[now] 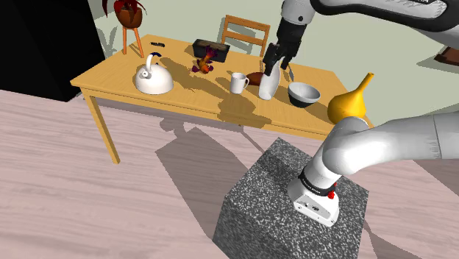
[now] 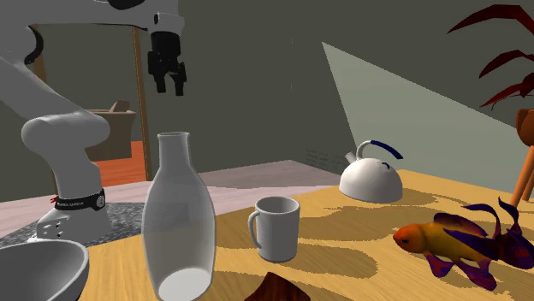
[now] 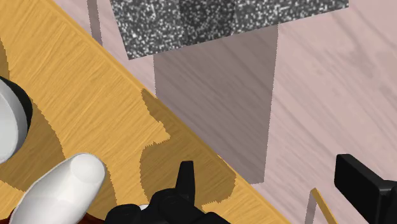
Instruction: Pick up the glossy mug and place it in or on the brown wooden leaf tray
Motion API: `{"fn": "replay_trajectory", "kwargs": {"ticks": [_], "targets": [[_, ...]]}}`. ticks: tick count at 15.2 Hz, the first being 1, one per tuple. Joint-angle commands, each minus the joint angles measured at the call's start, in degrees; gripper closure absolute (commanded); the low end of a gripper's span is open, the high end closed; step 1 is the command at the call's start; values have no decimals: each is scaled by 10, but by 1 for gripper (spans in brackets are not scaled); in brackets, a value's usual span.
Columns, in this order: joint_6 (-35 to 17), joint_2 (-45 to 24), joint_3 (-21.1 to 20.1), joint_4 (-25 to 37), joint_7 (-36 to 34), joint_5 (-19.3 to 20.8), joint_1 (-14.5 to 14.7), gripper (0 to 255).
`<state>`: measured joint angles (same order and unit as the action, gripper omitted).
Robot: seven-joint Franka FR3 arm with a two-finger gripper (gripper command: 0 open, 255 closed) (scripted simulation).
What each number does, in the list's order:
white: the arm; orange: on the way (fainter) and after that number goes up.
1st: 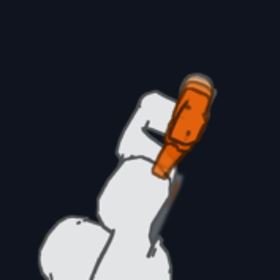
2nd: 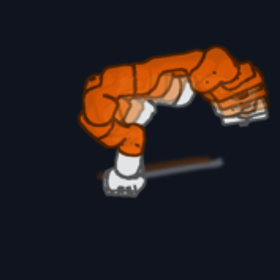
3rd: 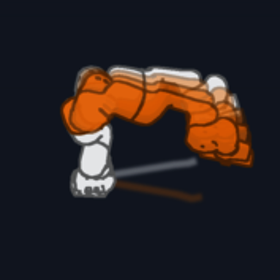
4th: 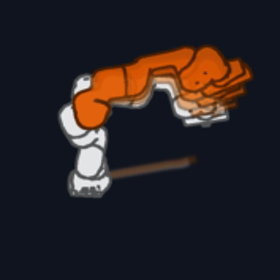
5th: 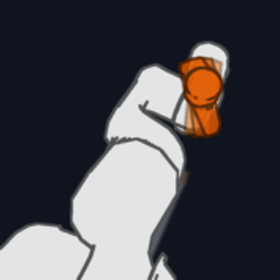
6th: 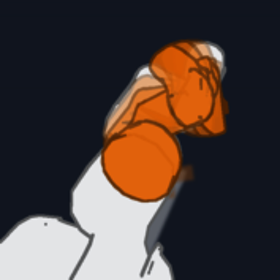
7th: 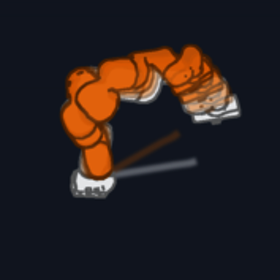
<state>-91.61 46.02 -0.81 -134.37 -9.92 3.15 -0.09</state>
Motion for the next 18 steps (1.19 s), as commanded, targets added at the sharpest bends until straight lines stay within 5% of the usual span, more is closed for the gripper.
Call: {"fn": "replay_trajectory", "kwargs": {"ticks": [1, 18], "targets": [[0, 0, 0, 0, 0, 0, 0, 0], [-223, -321, 75, 95, 22, 22, -47, 0]]}}
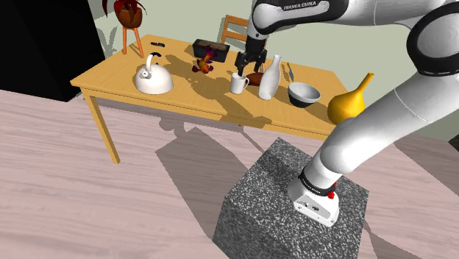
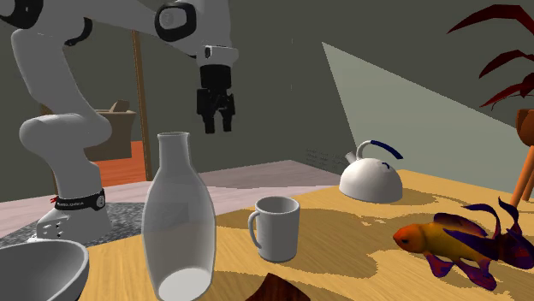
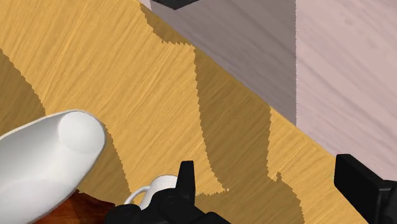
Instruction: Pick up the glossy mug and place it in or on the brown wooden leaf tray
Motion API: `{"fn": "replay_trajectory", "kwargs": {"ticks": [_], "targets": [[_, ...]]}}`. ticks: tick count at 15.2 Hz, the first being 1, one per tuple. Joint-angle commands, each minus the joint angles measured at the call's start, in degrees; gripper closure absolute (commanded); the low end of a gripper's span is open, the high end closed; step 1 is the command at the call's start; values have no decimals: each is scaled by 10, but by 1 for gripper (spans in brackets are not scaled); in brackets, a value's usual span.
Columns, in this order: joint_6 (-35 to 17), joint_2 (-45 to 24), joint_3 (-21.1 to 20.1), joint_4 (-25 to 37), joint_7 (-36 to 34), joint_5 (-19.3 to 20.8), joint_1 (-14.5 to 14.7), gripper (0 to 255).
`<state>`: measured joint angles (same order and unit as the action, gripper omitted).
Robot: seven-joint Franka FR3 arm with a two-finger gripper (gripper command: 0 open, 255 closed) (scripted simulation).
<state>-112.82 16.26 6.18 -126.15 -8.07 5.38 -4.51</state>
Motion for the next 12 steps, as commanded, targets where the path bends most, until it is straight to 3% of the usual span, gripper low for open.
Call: {"fn": "replay_trajectory", "kwargs": {"ticks": [1, 12], "targets": [[-20, -44, 9, 25, 5, -2, -5, 0], [-74, -279, 43, 200, 35, -43, -37, 0]]}}
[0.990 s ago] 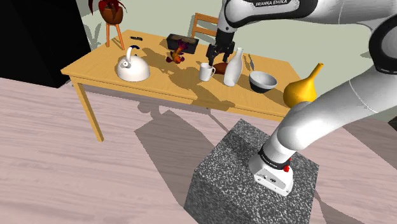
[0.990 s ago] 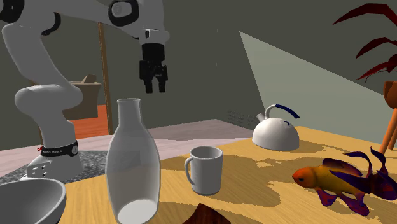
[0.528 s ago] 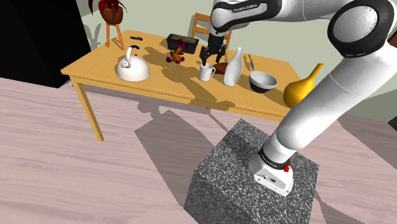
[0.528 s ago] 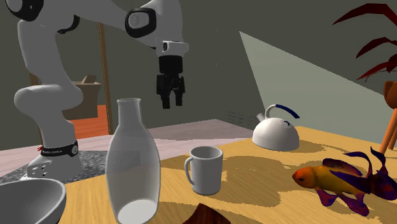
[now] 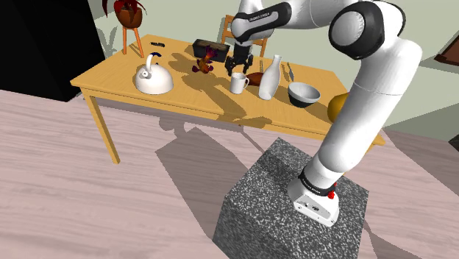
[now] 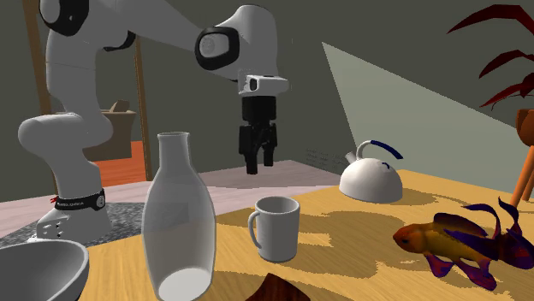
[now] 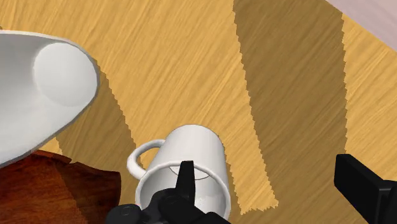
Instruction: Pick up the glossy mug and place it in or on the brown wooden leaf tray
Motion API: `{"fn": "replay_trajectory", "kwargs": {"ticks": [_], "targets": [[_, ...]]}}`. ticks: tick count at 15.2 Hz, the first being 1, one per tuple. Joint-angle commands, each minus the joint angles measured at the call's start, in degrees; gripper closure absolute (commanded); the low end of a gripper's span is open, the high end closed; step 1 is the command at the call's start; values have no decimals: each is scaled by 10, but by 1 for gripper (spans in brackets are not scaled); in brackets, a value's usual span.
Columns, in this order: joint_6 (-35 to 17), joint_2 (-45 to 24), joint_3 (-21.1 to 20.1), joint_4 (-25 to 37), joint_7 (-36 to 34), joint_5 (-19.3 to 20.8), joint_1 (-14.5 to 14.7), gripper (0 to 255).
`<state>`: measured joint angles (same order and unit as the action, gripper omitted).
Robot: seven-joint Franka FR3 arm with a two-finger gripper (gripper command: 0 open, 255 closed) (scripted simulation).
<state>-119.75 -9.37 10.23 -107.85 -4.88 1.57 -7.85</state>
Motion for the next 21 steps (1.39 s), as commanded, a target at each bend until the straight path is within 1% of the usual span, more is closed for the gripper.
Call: {"fn": "replay_trajectory", "kwargs": {"ticks": [1, 5, 13, 20, 21], "targets": [[-5, -44, 4, 38, 6, -10, -8, 0], [-2, -127, 7, 121, 14, -28, -26, 0], [-49, -153, 5, 99, 17, -34, -29, 0], [-49, -153, 5, 99, 17, -34, -29, 0], [-49, -153, 5, 99, 17, -34, -29, 255]]}}
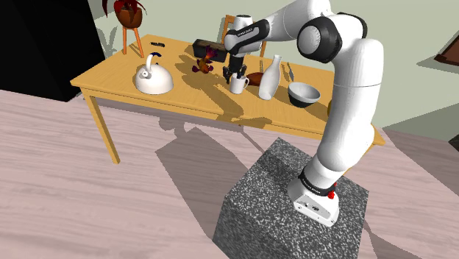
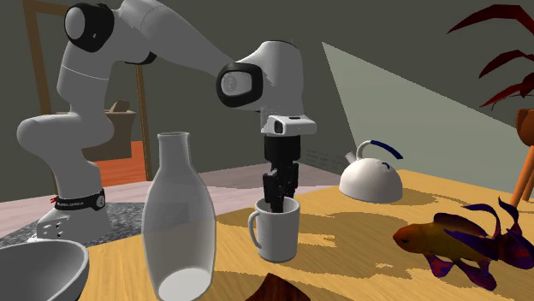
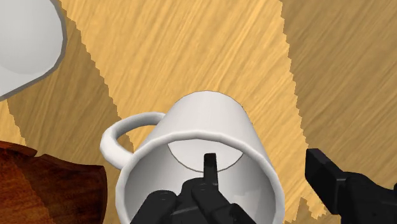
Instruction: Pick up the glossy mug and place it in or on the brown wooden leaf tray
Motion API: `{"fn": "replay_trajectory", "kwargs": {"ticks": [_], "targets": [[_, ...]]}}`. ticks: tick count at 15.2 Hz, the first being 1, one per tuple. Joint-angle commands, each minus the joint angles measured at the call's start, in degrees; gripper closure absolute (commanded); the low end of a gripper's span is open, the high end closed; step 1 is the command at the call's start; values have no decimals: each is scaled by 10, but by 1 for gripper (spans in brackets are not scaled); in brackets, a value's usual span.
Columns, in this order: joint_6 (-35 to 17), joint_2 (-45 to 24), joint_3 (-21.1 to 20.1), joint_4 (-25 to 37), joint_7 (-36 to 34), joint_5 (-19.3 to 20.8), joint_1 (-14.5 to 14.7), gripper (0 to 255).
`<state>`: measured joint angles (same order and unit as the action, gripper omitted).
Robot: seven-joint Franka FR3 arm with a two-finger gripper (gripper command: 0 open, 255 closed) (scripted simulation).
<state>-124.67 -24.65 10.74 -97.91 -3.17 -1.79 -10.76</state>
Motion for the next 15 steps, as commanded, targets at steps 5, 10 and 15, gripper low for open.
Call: {"fn": "replay_trajectory", "kwargs": {"ticks": [5, 10, 15], "targets": [[0, 0, 0, 0, 0, 0, 0, 255], [6, 3, 0, 3, 0, 1, 0, 255], [39, 19, 2, 20, -1, 4, 1, 255]]}}
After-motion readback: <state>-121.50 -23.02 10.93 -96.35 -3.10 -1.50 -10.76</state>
